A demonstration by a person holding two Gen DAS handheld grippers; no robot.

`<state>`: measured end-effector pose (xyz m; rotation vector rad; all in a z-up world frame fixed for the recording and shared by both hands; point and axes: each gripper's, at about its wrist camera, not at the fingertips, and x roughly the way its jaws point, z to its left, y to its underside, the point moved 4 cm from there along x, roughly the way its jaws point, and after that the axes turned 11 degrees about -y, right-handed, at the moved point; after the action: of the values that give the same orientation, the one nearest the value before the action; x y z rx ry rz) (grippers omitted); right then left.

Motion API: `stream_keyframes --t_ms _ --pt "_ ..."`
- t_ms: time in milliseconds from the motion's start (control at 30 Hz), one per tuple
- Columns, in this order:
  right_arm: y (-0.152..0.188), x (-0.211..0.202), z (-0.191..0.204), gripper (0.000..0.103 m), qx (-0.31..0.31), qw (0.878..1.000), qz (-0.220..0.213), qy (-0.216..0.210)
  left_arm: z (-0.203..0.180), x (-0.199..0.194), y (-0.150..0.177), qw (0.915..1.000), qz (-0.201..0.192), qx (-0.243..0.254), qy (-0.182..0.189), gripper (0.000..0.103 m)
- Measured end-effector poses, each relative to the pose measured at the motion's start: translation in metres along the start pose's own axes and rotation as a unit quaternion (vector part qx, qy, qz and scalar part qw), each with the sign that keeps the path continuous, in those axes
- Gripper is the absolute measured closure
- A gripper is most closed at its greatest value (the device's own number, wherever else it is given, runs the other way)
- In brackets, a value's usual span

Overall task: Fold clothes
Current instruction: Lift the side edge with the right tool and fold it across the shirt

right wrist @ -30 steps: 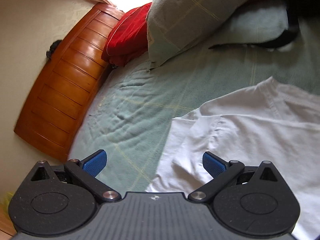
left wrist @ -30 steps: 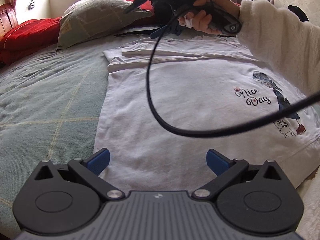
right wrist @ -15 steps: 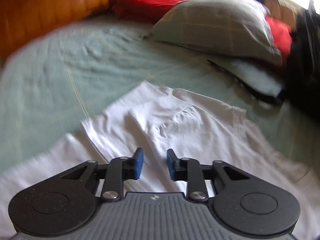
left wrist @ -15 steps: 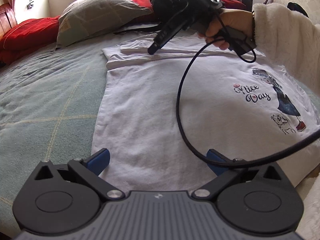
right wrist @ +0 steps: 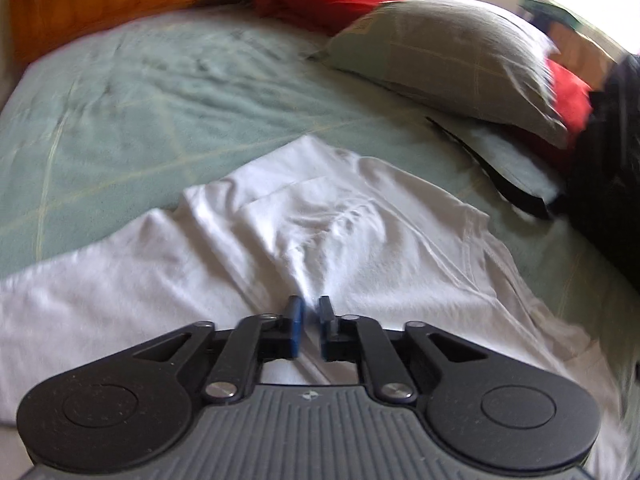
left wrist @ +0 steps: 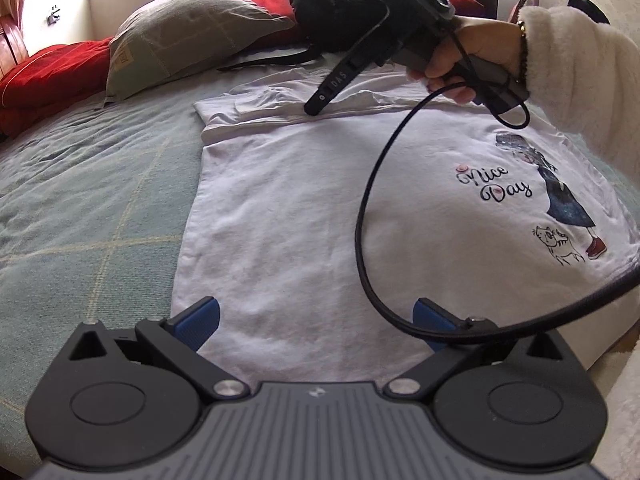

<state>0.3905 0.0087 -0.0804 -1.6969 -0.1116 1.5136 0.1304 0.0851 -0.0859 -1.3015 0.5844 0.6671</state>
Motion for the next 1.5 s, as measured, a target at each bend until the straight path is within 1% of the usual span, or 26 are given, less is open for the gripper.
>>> stream_keyframes --t_ms 67,100,133,167,200,267,300,333,400,433,533,633,700,800,933,1000,1067,1100,1200,1267,1400,1467,1500 --pt "0.002 -0.007 -0.005 0.084 0.035 0.999 -0.014 -0.008 -0.002 -0.001 0.0 1.0 0.0 0.003 0.001 0.001" --pt "0.005 -0.015 -0.008 0.079 0.046 0.999 -0.027 -0.009 -0.003 -0.002 -0.001 1.0 -0.001 0.004 0.002 0.001" --pt "0.009 -0.023 -0.01 0.069 0.057 0.998 -0.04 -0.009 -0.004 -0.003 -0.001 1.0 -0.001 0.005 0.002 0.001" --pt "0.014 -0.033 -0.014 0.063 0.07 0.996 -0.05 -0.004 -0.005 -0.003 -0.001 1.0 -0.001 0.007 0.001 0.001" --pt "0.022 -0.044 -0.019 0.055 0.083 0.995 -0.059 0.005 -0.006 -0.003 -0.002 1.0 -0.001 0.009 0.001 0.001" --pt "0.041 -0.071 -0.032 0.052 0.106 0.991 -0.071 0.029 -0.009 -0.004 -0.003 0.9999 -0.001 0.012 0.001 0.001" --pt "0.052 -0.086 -0.04 0.048 0.12 0.989 -0.075 0.045 -0.011 -0.004 -0.003 0.9999 -0.003 0.014 0.004 0.001" --pt "0.065 -0.101 -0.049 0.042 0.134 0.986 -0.079 0.063 -0.013 -0.005 -0.004 0.9998 -0.004 0.017 0.006 0.001" --pt "0.094 -0.133 -0.063 0.035 0.162 0.977 -0.083 0.108 -0.017 -0.007 -0.005 0.9997 -0.007 0.022 0.009 0.001" --pt "0.109 -0.148 -0.071 0.034 0.175 0.972 -0.085 0.13 -0.02 -0.008 -0.006 0.9996 -0.009 0.025 0.01 0.001" --pt "0.154 -0.181 -0.087 0.034 0.211 0.957 -0.069 0.188 -0.027 -0.011 -0.008 0.9993 -0.014 0.033 0.012 0.001" --pt "0.191 -0.19 -0.091 0.034 0.231 0.95 -0.05 0.206 -0.034 -0.015 -0.011 0.999 -0.018 0.04 0.012 0.001" --pt "0.204 -0.185 -0.092 0.034 0.236 0.945 -0.044 0.221 -0.038 -0.017 -0.012 0.9988 -0.019 0.044 0.011 0.001" --pt "0.209 -0.173 -0.099 0.034 0.241 0.938 -0.053 0.245 -0.045 -0.023 -0.013 0.9983 -0.024 0.052 0.006 0.001" --pt "0.201 -0.164 -0.113 0.034 0.238 0.926 -0.065 0.285 -0.05 -0.029 -0.013 0.998 -0.028 0.058 0.005 0.001" --pt "0.2 -0.169 -0.121 0.034 0.245 0.921 -0.071 0.295 -0.053 -0.032 -0.013 0.9978 -0.029 0.06 0.004 0.001" --pt "0.207 -0.178 -0.128 0.034 0.258 0.914 -0.085 0.3 -0.056 -0.034 -0.013 0.9975 -0.031 0.063 0.003 0.001" --pt "0.213 -0.183 -0.132 0.034 0.268 0.909 -0.09 0.305 -0.057 -0.036 -0.013 0.9974 -0.032 0.064 0.003 0.001" --pt "0.237 -0.193 -0.144 0.033 0.313 0.902 -0.117 0.273 -0.061 -0.04 -0.013 0.9971 -0.034 0.068 0.004 0.001" --pt "0.245 -0.192 -0.143 0.033 0.32 0.905 -0.115 0.256 -0.062 -0.04 -0.013 0.997 -0.035 0.069 0.007 0.001" --pt "0.244 -0.206 -0.126 0.033 0.314 0.909 -0.109 0.253 -0.06 -0.039 -0.011 0.9973 -0.03 0.067 0.001 0.001" --pt "0.236 -0.22 -0.12 0.036 0.304 0.911 -0.131 0.245 -0.059 -0.038 -0.012 0.9974 -0.03 0.066 -0.002 0.001" --pt "0.231 -0.226 -0.117 0.046 0.299 0.912 -0.145 0.24 -0.058 -0.038 -0.013 0.9973 -0.031 0.066 -0.003 0.001"
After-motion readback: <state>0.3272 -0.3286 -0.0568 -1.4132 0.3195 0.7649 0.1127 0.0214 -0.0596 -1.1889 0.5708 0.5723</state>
